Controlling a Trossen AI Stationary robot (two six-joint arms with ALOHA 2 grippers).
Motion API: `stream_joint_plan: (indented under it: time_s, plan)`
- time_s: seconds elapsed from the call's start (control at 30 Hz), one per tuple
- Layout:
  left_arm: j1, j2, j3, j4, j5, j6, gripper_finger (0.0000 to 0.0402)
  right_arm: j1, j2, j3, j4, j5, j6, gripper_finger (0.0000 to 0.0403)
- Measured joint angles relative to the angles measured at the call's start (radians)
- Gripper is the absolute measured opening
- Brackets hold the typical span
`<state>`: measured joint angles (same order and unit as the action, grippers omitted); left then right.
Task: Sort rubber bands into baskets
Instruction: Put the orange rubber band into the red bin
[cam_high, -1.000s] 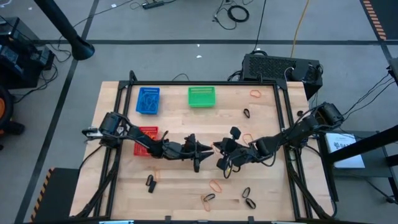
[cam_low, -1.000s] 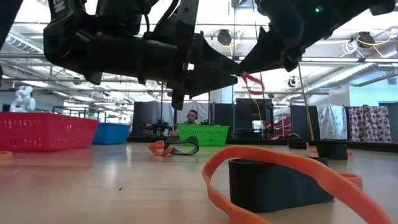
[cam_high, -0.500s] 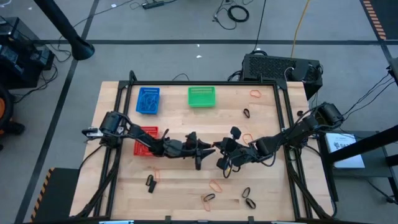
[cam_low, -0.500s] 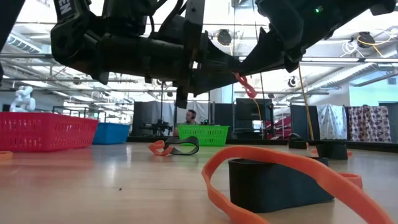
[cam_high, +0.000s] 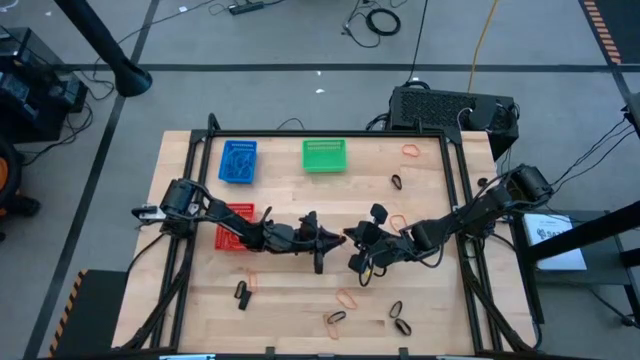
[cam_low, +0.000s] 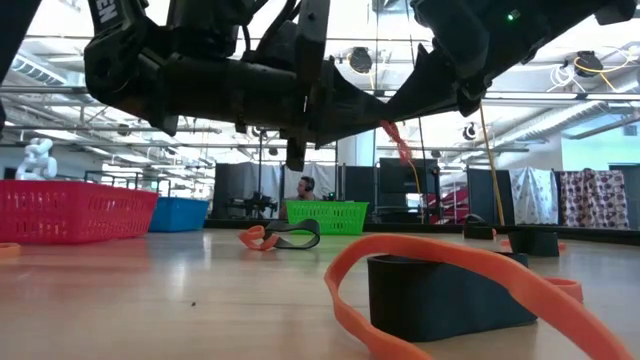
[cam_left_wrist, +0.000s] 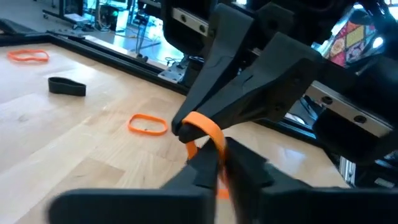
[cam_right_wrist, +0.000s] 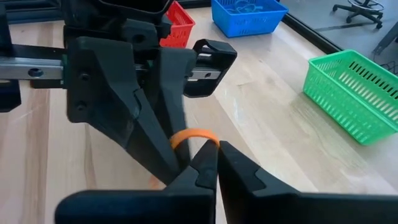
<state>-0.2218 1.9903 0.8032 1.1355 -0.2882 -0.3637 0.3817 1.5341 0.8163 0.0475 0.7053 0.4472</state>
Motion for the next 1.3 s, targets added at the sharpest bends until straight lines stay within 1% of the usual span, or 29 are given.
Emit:
stream_joint_plan:
  time_s: [0.03, 0.07, 0.17, 0.33, 0.4, 0.43, 0.5, 0.63, 0.77, 0.83, 0.93, 1.0, 1.07, 1.13, 1.2, 1.3]
  plan:
    - [0.000, 0.000, 0.000, 0.000, 0.002, 0.007, 0.0014, 0.000, 0.000, 0.000, 0.000, 0.000, -0.003, 0.0005]
    - [0.000, 0.000, 0.000, 0.000, 0.003, 0.007, 0.0010, 0.000, 0.000, 0.000, 0.000, 0.000, -0.005, 0.0010]
    - [0.000, 0.000, 0.000, -0.008, 0.003, 0.011, 0.0009, 0.000, 0.000, 0.000, -0.007, 0.000, -0.005, 0.0033]
    - [0.010, -0.007, 0.000, -0.035, 0.014, 0.039, 0.0004, 0.000, 0.000, 0.000, -0.051, 0.000, 0.012, 0.0086]
    - [0.023, -0.039, -0.003, -0.102, 0.038, 0.055, 0.0004, 0.000, 0.000, 0.000, -0.057, 0.000, 0.012, 0.0104]
    - [0.031, -0.068, -0.004, -0.169, 0.053, 0.056, 0.0003, 0.000, 0.000, 0.000, -0.062, -0.001, 0.012, 0.0112]
    - [0.046, -0.146, -0.004, -0.357, 0.069, 0.057, 0.0003, 0.000, 0.000, 0.000, -0.079, -0.018, 0.020, 0.0124]
    - [0.067, -0.346, 0.006, -0.813, 0.075, 0.057, 0.0002, 0.000, 0.000, 0.000, -0.110, -0.059, 0.039, 0.0138]
    - [0.079, -0.545, 0.032, -1.246, 0.099, 0.046, 0.0002, 0.000, 0.000, 0.001, -0.125, -0.060, 0.053, 0.0141]
    - [0.079, -0.630, 0.042, -1.459, 0.100, -0.018, 0.0003, 0.000, 0.000, 0.000, -0.136, -0.059, 0.074, 0.0141]
    - [0.077, -0.734, 0.045, -1.729, 0.121, -0.148, 0.0005, 0.000, 0.000, 0.000, -0.137, -0.059, 0.091, 0.0141]
    - [0.074, -0.781, 0.045, -1.897, 0.149, -0.225, 0.0006, 0.000, 0.000, 0.001, -0.136, -0.058, 0.091, 0.0141]
    - [0.064, -0.810, 0.045, -2.061, 0.154, -0.287, 0.0006, 0.000, 0.000, 0.001, -0.135, -0.057, 0.092, 0.0141]
    - [0.059, -0.822, 0.045, -2.179, 0.128, -0.325, 0.0007, 0.000, 0.000, 0.001, -0.133, -0.057, 0.091, 0.0141]
    - [0.057, -0.822, 0.045, -2.251, 0.076, -0.336, 0.0007, 0.000, 0.000, 0.001, -0.128, -0.057, 0.092, 0.0141]
    - [0.057, -0.822, 0.037, -2.245, 0.042, -0.336, 0.0008, 0.000, 0.000, 0.001, -0.127, -0.057, 0.091, 0.0141]
